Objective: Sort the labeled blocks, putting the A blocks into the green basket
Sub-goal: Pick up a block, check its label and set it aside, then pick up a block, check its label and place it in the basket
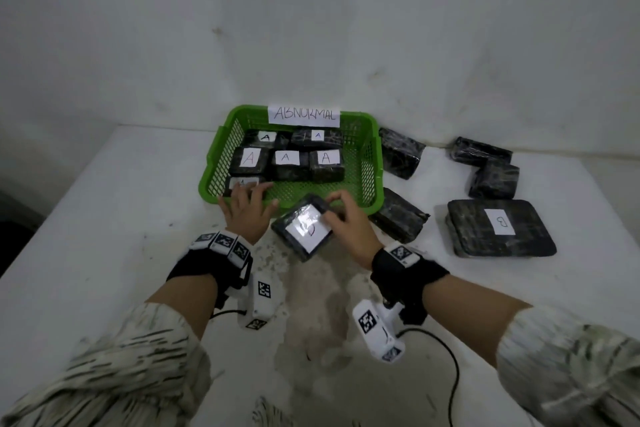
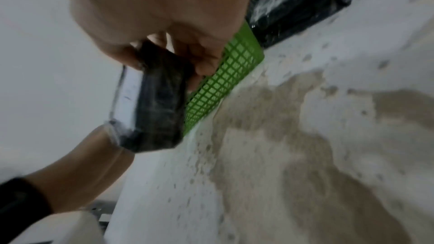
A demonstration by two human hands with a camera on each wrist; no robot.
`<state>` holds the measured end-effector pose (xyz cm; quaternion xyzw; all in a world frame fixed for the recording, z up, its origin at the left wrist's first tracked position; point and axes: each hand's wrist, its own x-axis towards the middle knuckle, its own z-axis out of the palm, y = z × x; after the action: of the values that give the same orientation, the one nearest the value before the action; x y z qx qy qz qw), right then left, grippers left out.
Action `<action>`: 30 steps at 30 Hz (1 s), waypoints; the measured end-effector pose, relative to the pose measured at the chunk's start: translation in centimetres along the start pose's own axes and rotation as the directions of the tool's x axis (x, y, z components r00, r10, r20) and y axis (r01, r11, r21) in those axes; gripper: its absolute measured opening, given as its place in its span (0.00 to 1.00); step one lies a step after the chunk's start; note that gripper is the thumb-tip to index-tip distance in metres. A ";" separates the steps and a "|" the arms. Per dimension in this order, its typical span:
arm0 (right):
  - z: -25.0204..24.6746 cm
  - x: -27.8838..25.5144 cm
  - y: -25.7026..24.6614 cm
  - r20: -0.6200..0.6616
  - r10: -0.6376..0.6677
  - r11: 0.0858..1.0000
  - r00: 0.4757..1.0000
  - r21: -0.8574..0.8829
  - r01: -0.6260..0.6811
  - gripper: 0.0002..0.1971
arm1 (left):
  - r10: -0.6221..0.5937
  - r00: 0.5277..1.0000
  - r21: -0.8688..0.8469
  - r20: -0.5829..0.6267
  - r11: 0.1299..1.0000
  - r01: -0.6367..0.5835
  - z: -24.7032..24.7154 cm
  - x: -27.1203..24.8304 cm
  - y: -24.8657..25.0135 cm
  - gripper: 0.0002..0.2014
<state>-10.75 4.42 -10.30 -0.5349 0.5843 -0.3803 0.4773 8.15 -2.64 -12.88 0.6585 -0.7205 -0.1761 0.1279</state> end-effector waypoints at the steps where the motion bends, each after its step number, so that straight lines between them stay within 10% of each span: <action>1: 0.6 -0.4 0.3 0.028 0.049 0.999 0.998 -0.018 -0.048 0.06 | 0.024 0.998 -0.094 -0.054 0.995 -0.029 0.1 -0.2 -0.6 0.24; 7: 4.9 1.4 1.9 0.165 0.439 0.884 0.883 0.097 -0.457 0.09 | -0.118 0.923 -0.166 -0.366 0.984 0.060 -0.6 -3.1 -1.8 0.17; 12: 7.8 5.3 4.5 0.208 0.579 0.760 0.788 0.212 -0.615 0.36 | -0.198 0.936 -0.121 -0.290 0.978 0.169 -0.2 -3.7 -2.5 0.17; 17: 7.2 4.9 2.9 0.244 0.538 0.799 0.807 0.158 -0.581 0.28 | -0.162 0.938 -0.067 -0.306 0.987 0.148 -0.7 -3.8 -1.3 0.15; 20: 4.9 3.7 2.0 0.133 0.439 0.885 0.889 0.108 -0.453 0.08 | -0.122 0.943 -0.061 -0.311 0.992 0.108 -1.0 -3.4 0.9 0.13; 22: 2.4 2.8 2.0 0.009 0.369 0.929 0.929 -0.017 -0.369 0.19 | -0.043 0.951 -0.045 -0.305 0.999 0.030 -0.6 -3.0 2.9 0.13; 30: -8.2 -1.3 3.5 -0.393 0.280 0.815 0.876 -0.384 -0.434 0.09 | 0.315 0.949 0.020 0.022 0.949 -0.315 4.3 -2.1 12.8 0.22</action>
<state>-19.60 5.67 -11.33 -0.4429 0.8176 -0.2142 0.2992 -5.01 0.76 -11.25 0.5348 -0.8195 -0.1514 0.1400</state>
